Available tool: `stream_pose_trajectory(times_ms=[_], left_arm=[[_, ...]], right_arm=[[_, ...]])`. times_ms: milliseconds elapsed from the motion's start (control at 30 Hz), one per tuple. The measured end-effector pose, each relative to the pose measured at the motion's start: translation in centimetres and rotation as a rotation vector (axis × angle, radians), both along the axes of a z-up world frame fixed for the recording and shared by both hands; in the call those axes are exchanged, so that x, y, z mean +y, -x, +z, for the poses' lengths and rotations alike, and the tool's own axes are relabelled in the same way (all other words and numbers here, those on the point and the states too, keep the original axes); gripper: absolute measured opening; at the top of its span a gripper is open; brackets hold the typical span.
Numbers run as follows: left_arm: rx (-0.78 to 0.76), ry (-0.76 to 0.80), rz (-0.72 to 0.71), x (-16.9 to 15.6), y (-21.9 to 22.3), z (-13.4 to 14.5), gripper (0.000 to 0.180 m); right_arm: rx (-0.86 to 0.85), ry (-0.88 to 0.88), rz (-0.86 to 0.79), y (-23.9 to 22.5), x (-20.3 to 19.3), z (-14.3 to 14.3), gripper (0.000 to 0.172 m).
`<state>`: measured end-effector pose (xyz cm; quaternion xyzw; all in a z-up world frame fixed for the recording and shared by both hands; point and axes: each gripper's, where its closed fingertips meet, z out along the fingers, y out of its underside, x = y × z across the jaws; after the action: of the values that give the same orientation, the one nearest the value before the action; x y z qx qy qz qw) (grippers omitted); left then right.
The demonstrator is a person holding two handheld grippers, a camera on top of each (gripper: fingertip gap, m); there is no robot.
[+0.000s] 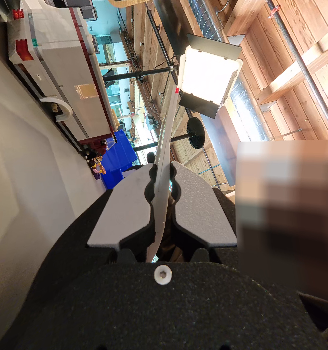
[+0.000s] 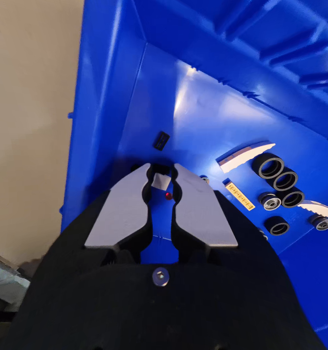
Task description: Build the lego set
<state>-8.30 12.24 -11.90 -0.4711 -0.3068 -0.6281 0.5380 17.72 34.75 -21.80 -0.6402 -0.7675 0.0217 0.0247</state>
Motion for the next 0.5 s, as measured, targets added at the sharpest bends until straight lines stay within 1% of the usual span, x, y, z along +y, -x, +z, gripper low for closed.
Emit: stream_pose_trajectory(times_ms=[167, 233, 300, 367, 400, 433, 500], left_arm=[[-0.003, -0.014, 0.000, -0.3, -0.1, 0.1, 0.013], [-0.001, -0.021, -0.003, -0.4, -0.1, 0.2, 0.013], [0.000, -0.032, -0.005, -0.5, -0.1, 0.3, 0.013], [0.004, -0.048, -0.007, -0.6, -0.1, 0.5, 0.013], [0.008, -0.056, -0.006, -0.6, -0.1, 0.6, 0.013], [0.014, -0.065, -0.003, -0.6, 0.0, 0.7, 0.013], [0.025, -0.079, 0.005, -0.5, 0.3, 0.9, 0.013]], right_arm=[[-0.009, -0.031, -0.011, -0.4, 0.3, 0.2, 0.016], [0.044, -0.048, -0.032, -0.1, 0.5, 1.6, 0.016], [0.150, -0.055, -0.060, 0.9, -0.1, 4.2, 0.016], [0.260, -0.042, -0.051, 2.1, -2.3, 6.9, 0.016], [0.302, -0.029, -0.032, 2.7, -4.0, 7.7, 0.016], [0.331, -0.012, -0.007, 3.4, -6.0, 8.0, 0.016], [0.353, 0.025, 0.051, 4.6, -10.2, 7.2, 0.016]])
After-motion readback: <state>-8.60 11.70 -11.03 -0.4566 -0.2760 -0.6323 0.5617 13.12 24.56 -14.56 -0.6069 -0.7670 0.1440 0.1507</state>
